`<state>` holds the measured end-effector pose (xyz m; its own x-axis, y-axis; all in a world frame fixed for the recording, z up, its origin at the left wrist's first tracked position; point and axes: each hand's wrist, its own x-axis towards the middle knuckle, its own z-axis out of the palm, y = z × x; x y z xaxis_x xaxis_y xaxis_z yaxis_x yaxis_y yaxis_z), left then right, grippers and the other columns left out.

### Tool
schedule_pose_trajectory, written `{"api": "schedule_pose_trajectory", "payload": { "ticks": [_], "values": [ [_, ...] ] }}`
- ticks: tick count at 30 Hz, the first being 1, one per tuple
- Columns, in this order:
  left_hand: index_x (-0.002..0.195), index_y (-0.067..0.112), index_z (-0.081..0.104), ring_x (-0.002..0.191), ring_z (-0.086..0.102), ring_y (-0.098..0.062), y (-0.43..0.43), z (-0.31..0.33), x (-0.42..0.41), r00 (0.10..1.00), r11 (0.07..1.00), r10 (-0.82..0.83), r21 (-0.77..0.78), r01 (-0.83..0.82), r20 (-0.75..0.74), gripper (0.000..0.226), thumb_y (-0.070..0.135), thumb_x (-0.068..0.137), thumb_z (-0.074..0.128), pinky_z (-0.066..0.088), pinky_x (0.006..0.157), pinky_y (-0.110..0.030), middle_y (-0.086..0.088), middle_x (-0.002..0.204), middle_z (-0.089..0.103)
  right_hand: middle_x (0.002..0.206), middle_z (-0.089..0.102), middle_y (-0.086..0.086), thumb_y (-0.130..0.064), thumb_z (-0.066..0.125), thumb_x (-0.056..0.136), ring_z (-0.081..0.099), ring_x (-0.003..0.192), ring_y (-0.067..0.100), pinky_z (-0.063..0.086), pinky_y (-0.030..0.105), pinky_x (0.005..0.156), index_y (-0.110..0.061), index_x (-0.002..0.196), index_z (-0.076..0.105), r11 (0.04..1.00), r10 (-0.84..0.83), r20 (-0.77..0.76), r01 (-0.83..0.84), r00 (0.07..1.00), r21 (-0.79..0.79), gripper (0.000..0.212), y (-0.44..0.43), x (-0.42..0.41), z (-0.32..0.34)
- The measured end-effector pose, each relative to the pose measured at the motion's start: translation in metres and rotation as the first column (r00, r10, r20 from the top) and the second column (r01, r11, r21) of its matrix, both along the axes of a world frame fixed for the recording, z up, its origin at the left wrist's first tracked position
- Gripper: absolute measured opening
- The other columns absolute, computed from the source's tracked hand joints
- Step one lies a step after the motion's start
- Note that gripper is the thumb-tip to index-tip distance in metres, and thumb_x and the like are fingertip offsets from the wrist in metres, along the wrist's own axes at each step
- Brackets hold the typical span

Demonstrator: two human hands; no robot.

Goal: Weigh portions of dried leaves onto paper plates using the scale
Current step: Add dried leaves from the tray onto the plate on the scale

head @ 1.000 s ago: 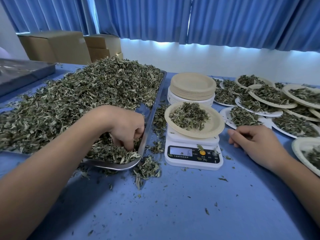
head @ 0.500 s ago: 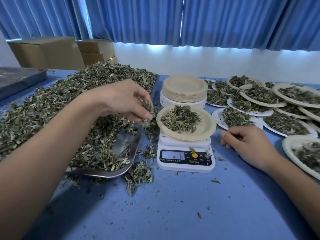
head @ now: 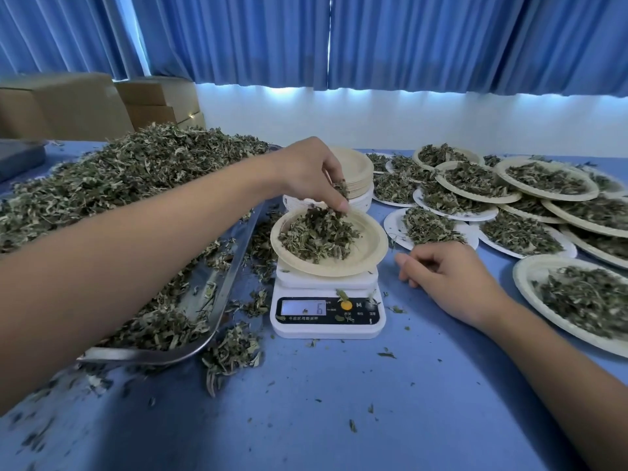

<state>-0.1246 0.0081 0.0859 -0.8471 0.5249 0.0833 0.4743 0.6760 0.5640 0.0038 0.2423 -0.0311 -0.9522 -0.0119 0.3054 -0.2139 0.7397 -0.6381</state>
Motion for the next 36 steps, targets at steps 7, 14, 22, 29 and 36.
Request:
{"api": "schedule_pose_trajectory", "payload": {
  "ticks": [7, 14, 22, 29, 36],
  "values": [
    [0.087, 0.015, 0.081, 0.066, 0.063, 0.002, -0.002, -0.020, -0.008, 1.000, 1.000, -0.023, 0.006, 0.023, -0.001, 0.014, 0.025, 0.078, 0.087, 0.049, 0.061, -0.010, 0.008, 0.074, 0.074, 0.060, 0.066, -0.009, -0.037, 0.060, 0.102, 0.048, 0.043, 0.006, 0.038, 0.015, 0.046, -0.024, 0.066, 0.070, 1.000, -0.003, 0.000, 0.003, 1.000, 0.006, 0.040, 0.001, 0.000, 0.000],
    [0.094, 0.023, 0.078, 0.076, 0.071, -0.008, -0.051, -0.015, -0.002, 0.990, 0.990, 0.074, 0.129, -0.058, -0.123, 0.017, 0.038, 0.093, 0.070, 0.052, 0.071, -0.025, 0.007, 0.083, 0.076, 0.060, 0.066, -0.008, -0.037, 0.060, 0.102, 0.046, 0.042, 0.003, 0.038, 0.013, 0.047, -0.025, 0.065, 0.070, 1.000, -0.011, 0.004, 0.011, 1.000, 0.006, 0.040, 0.001, 0.000, 0.000],
    [0.151, 0.009, 0.037, 0.129, 0.053, -0.033, -0.111, -0.041, -0.011, 0.939, 0.800, 0.317, -0.495, -0.339, -0.131, 0.065, 0.043, 0.099, 0.057, 0.046, 0.105, -0.042, -0.014, 0.149, 0.049, 0.061, 0.067, -0.008, -0.037, 0.060, 0.101, 0.050, 0.045, 0.013, 0.040, 0.018, 0.048, -0.025, 0.066, 0.071, 1.000, -0.018, -0.001, 0.018, 1.000, 0.012, 0.039, -0.001, 0.000, 0.001],
    [0.149, 0.010, 0.038, 0.107, 0.059, -0.029, -0.112, -0.059, -0.020, 0.935, 0.747, 0.345, -0.580, -0.324, -0.078, 0.061, 0.039, 0.100, 0.056, 0.051, 0.099, -0.043, -0.015, 0.138, 0.057, 0.062, 0.068, -0.006, -0.041, 0.060, 0.100, 0.055, 0.052, 0.027, 0.039, 0.019, 0.048, -0.028, 0.067, 0.071, 1.000, -0.020, -0.002, 0.020, 1.000, -0.003, 0.037, -0.001, 0.001, 0.001],
    [0.139, 0.025, 0.051, 0.121, 0.056, -0.036, -0.111, -0.065, -0.014, 0.922, 0.711, 0.326, -0.589, -0.385, -0.209, 0.047, 0.041, 0.096, 0.061, 0.036, 0.108, -0.068, -0.009, 0.139, 0.056, 0.062, 0.067, -0.005, -0.041, 0.060, 0.101, 0.048, 0.044, 0.015, 0.037, 0.019, 0.047, -0.028, 0.068, 0.071, 1.000, -0.017, 0.007, 0.017, 1.000, 0.000, 0.037, 0.000, -0.001, 0.000]
  ]
}}
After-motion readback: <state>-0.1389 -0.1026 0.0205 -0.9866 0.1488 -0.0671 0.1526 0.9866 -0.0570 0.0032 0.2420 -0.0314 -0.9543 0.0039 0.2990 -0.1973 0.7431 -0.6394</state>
